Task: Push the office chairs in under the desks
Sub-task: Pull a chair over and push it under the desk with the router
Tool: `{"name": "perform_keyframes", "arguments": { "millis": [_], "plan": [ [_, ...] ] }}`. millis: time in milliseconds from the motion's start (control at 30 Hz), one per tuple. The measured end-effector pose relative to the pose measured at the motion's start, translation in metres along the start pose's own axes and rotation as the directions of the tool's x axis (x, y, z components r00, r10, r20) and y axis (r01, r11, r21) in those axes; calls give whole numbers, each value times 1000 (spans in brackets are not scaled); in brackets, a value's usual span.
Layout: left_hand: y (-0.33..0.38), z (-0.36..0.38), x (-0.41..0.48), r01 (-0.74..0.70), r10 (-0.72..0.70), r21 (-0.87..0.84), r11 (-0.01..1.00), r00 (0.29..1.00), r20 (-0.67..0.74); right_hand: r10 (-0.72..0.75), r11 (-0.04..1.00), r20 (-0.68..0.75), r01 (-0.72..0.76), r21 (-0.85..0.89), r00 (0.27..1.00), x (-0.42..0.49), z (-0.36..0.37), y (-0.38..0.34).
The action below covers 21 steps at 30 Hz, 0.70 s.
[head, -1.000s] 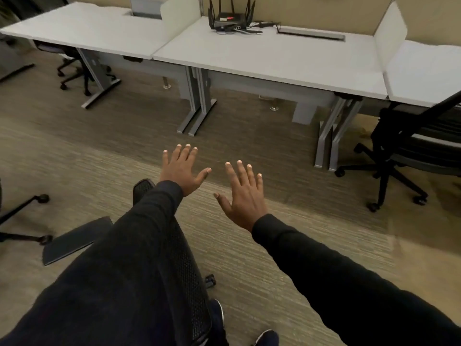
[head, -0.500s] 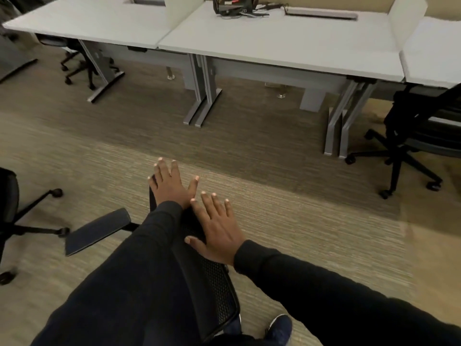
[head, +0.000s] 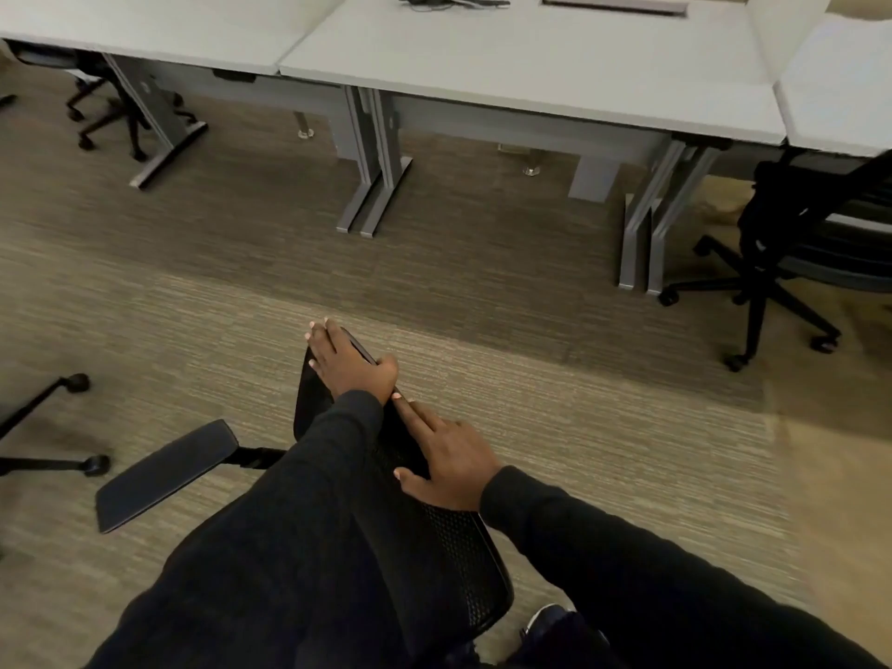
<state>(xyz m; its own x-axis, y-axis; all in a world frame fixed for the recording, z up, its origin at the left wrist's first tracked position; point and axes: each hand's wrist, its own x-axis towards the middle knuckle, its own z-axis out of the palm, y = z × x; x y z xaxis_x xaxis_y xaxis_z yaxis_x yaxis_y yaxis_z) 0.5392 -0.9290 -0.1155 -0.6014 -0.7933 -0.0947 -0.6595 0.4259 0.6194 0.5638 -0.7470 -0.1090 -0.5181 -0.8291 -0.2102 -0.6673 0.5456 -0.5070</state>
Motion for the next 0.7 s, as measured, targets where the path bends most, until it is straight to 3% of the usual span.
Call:
{"name": "perform_keyframes", "arguments": {
  "millis": [400,700],
  "plan": [
    [42,43,42,-39,39,37,999,999,9,-11,999,-44,12,30,999,36,-30,48],
    [127,104,104,-107,102,113,988,993,56,38,996,-93,-31,80,995,79,-91,127]
  ]
}}
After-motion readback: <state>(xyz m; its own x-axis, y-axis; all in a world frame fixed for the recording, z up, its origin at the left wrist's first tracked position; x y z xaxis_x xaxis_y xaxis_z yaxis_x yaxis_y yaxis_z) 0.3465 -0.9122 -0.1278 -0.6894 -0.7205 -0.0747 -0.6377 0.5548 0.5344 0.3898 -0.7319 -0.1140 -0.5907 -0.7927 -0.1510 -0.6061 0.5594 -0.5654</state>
